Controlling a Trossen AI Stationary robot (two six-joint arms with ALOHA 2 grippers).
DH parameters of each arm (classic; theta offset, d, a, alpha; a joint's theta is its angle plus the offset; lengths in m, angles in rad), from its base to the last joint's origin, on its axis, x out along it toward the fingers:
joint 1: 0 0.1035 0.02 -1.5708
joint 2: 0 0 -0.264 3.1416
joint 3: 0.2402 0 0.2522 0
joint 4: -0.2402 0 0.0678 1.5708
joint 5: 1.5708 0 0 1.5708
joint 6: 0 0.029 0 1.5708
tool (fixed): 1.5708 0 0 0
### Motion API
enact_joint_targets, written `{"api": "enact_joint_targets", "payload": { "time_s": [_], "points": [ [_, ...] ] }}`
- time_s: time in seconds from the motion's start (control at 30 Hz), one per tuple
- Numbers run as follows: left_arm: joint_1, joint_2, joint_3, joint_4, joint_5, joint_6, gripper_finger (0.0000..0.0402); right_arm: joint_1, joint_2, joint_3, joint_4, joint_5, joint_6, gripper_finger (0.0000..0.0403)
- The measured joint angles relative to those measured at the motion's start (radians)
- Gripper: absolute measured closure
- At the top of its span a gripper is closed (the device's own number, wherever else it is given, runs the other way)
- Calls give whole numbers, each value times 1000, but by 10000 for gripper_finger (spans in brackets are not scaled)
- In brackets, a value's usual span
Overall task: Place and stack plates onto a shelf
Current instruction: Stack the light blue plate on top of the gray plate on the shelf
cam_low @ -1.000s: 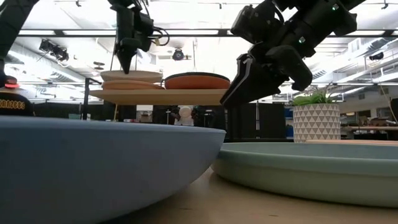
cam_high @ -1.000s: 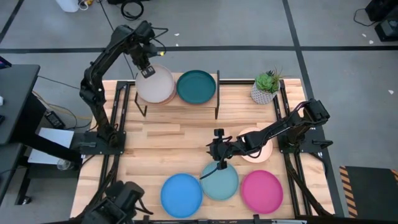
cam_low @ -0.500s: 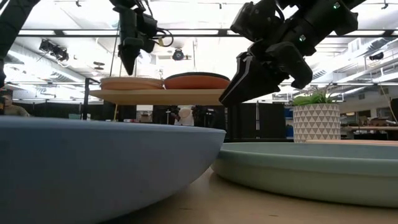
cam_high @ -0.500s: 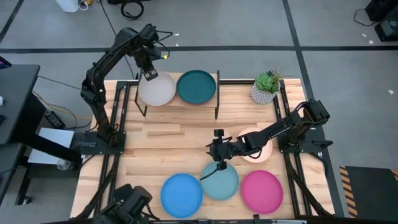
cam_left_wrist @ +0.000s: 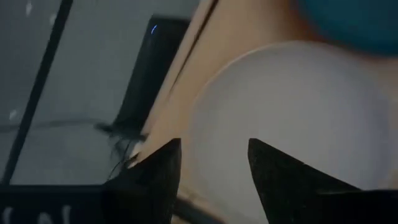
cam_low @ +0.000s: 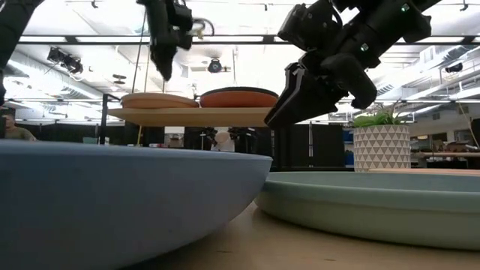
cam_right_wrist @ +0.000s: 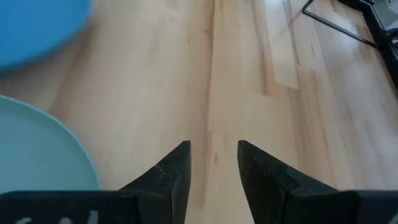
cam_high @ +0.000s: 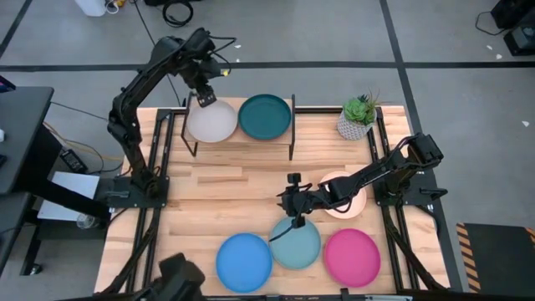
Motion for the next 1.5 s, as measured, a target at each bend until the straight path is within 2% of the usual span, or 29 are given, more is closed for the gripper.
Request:
{"api": "enact_joint_targets", "payload": {
  "time_s": [0.17, 0.27, 0.37, 0.5, 0.63, 0.7, 0.77, 0.87, 1.07, 1.33, 1.5],
  "points": [
    [-124, -71, 14, 4, 111, -5, 225, 3, -29, 0, -59, 88, -19, 265],
    [-250, -98, 11, 4, 145, -26, 232, 3, -71, 2, -102, 79, -10, 265],
    [-412, -138, -44, 32, 147, -29, 238, 5, -116, 2, -179, 77, 25, 265],
    [-611, -199, -199, 132, 133, -48, 242, 15, -166, 1, -291, 77, 89, 265],
    [-757, -289, -434, 313, 88, -82, 242, 46, -208, 1, -364, 70, 147, 265],
    [-814, -322, -551, 388, 88, -112, 242, 52, -209, 1, -379, 13, 165, 265],
    [-861, -342, -655, 461, 88, -157, 242, 47, -199, 1, -382, -92, 181, 265],
    [-912, -362, -785, 539, 86, -213, 242, 14, -159, 2, -378, -242, 249, 265],
    [-963, -363, -996, 741, 86, -289, 242, -35, -48, 17, -384, -451, 303, 265],
    [-966, -363, -1144, 831, 93, -378, 242, -38, 17, 76, -390, -459, 303, 242],
    [-975, -364, -1201, 899, 93, -411, 242, -39, 35, 74, -443, -420, 343, 243]
  ]
}}
